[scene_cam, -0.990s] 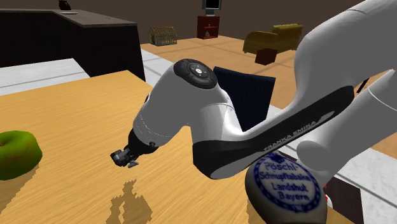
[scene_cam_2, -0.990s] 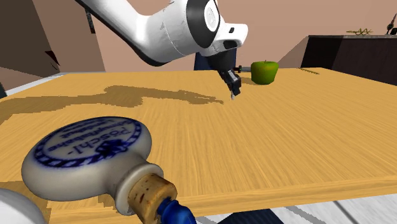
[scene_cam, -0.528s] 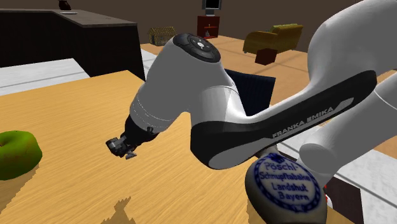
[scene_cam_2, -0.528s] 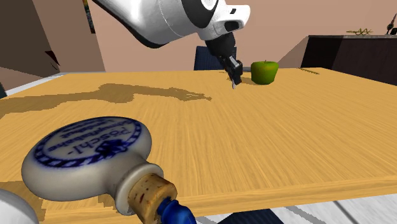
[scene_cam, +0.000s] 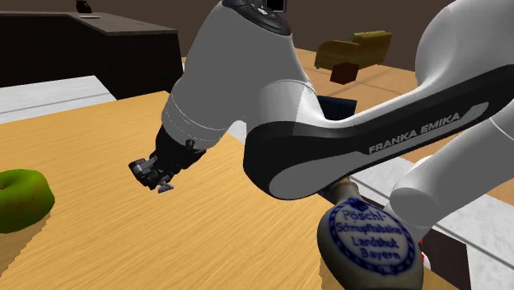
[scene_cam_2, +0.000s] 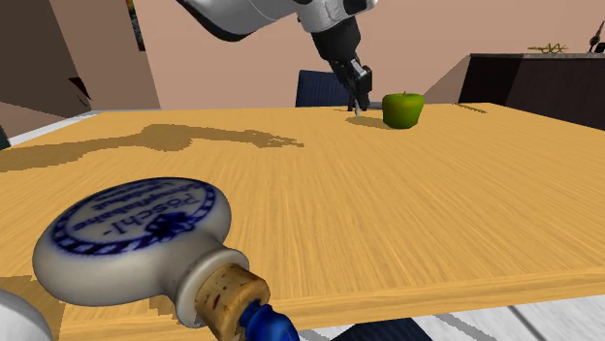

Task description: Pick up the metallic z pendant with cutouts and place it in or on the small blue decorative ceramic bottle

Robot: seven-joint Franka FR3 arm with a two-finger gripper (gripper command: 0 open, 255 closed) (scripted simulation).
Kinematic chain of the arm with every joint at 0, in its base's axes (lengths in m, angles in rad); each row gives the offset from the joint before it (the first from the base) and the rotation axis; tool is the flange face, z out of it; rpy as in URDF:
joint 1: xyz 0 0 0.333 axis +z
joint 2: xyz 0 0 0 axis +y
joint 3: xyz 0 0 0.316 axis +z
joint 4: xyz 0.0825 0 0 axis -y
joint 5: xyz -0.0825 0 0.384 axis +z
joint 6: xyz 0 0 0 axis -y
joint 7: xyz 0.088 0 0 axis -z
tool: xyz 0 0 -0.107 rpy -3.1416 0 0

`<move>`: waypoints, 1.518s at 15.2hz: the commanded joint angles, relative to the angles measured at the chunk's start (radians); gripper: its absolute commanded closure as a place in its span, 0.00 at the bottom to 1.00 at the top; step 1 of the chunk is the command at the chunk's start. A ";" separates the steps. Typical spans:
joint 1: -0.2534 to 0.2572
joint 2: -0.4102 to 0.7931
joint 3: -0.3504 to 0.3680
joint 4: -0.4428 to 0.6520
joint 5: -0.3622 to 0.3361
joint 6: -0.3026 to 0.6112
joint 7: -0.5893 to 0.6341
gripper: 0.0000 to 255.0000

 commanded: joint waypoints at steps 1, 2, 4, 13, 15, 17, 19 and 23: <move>0.008 -0.006 -0.014 0.022 0.009 -0.028 -0.011 1.00; 0.012 -0.009 -0.021 0.032 0.012 -0.041 -0.016 1.00; 0.017 -0.014 -0.032 0.054 0.019 -0.067 -0.025 1.00; 0.029 -0.024 -0.069 0.161 0.033 -0.185 -0.052 1.00; 0.028 -0.024 -0.074 0.187 0.033 -0.211 -0.056 1.00; 0.027 -0.023 -0.078 0.215 0.033 -0.238 -0.060 1.00; 0.025 -0.020 -0.081 0.243 0.031 -0.264 -0.062 1.00; 0.091 -0.112 -0.163 0.191 0.105 -0.294 -0.110 1.00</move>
